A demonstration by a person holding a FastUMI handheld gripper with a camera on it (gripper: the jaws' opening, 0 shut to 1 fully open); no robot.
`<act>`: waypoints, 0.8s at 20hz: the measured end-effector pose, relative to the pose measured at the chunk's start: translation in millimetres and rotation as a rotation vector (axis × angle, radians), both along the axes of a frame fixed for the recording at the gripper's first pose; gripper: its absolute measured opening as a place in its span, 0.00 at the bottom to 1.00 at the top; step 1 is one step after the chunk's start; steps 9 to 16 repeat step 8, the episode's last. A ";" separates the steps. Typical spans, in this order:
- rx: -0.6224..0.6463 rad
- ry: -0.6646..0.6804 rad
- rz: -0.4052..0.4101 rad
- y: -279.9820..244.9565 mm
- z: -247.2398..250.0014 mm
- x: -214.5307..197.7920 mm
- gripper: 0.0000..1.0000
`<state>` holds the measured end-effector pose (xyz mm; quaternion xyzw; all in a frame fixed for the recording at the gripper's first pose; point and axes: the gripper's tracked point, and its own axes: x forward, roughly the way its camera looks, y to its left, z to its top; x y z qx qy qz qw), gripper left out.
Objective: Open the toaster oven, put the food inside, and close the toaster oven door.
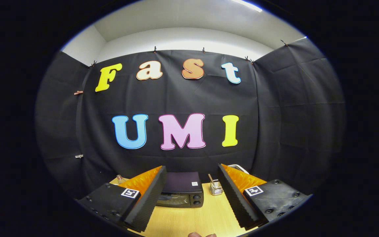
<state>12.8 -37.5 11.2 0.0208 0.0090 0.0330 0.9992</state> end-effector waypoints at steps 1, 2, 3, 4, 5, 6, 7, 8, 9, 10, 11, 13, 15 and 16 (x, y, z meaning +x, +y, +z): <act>0.005 0.004 0.001 1.5 -1.8 -1.6 1.00; 0.013 0.005 0.005 4.4 -1.5 -2.4 1.00; 0.014 0.004 0.007 4.7 -1.4 -4.2 1.00; 0.009 0.002 0.007 5.2 -1.1 -5.4 1.00; 0.005 0.001 0.007 5.4 -1.6 -6.5 1.00; 0.008 0.000 0.009 7.2 -1.6 -7.2 1.00; 0.013 -0.001 0.009 8.7 -1.1 -9.0 1.00; 0.017 -0.001 0.010 8.9 -1.2 -8.9 1.00; 0.017 -0.001 0.010 8.9 -1.2 -8.9 1.00; 0.017 -0.001 0.010 8.9 -1.2 -8.9 1.00; 0.017 -0.001 0.010 8.9 -1.2 -8.9 1.00; 0.017 -0.001 0.010 8.9 -1.2 -8.9 1.00; 0.017 -0.001 0.010 8.9 -1.2 -8.9 1.00; 0.017 -0.001 0.010 8.9 -1.2 -8.9 1.00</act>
